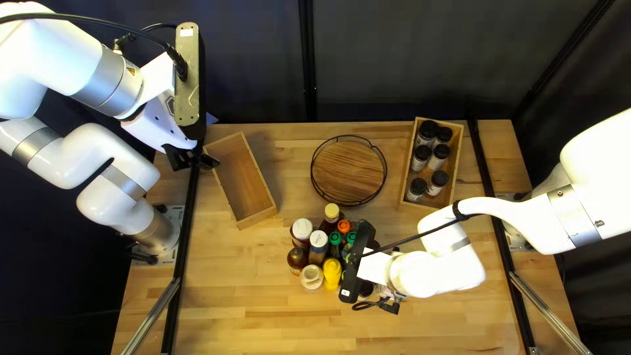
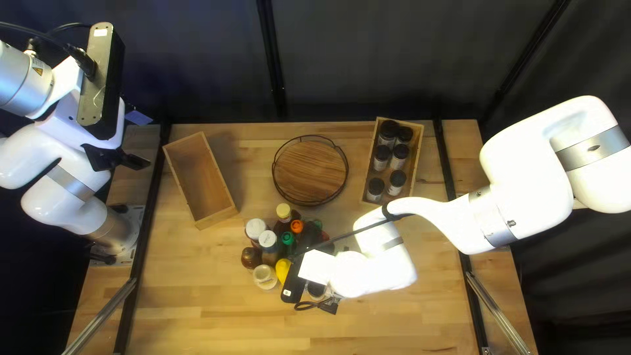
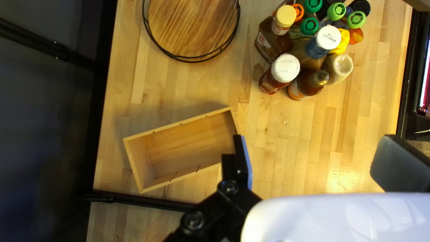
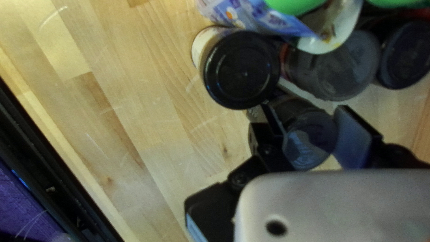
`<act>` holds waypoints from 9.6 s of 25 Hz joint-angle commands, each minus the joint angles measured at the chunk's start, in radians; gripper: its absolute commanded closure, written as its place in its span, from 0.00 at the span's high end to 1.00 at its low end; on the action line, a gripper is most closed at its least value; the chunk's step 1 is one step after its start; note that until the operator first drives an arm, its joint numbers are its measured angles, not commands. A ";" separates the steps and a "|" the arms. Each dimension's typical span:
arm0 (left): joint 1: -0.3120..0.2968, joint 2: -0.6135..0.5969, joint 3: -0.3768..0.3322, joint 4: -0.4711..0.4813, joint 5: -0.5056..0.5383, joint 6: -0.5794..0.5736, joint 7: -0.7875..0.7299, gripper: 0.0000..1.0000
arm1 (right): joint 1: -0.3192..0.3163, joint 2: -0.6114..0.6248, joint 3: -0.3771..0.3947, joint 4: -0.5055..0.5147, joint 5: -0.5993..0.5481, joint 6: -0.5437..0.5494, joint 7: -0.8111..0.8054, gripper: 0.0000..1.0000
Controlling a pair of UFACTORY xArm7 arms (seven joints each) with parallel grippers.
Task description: Separate condiments, baby food and spices and place it in 3 different racks/containers
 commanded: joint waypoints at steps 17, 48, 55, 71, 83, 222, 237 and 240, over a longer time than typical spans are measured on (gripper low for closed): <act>0.000 0.000 0.000 0.000 0.000 0.000 0.000 1.00 | -0.137 -0.839 0.202 -0.353 -0.686 0.464 0.532 0.01; 0.000 0.000 0.000 0.000 0.000 0.000 0.000 1.00 | -0.329 -1.035 0.075 -0.554 -0.902 0.391 0.501 0.98; 0.000 0.000 0.000 0.000 0.000 0.000 0.000 1.00 | -0.278 -1.034 0.170 -0.500 -0.827 0.448 0.508 1.00; 0.000 0.000 0.000 0.000 0.000 0.000 0.000 1.00 | -0.017 -0.952 0.046 -0.300 -0.846 0.170 0.242 1.00; 0.000 0.000 0.000 0.000 0.000 0.000 0.000 1.00 | 0.035 -1.063 -0.165 -0.210 -0.878 0.050 -0.088 1.00; 0.000 0.000 0.000 0.000 0.000 0.000 0.000 1.00 | 0.247 -0.960 -0.307 0.175 -0.829 0.191 -0.211 1.00; 0.000 0.000 0.000 0.000 0.000 0.000 0.000 1.00 | 0.675 -0.898 -0.589 0.222 -0.901 0.034 -0.063 1.00; 0.000 0.000 0.000 0.000 0.000 0.000 0.000 1.00 | 0.720 -0.919 -0.641 0.233 -0.918 0.018 -0.060 1.00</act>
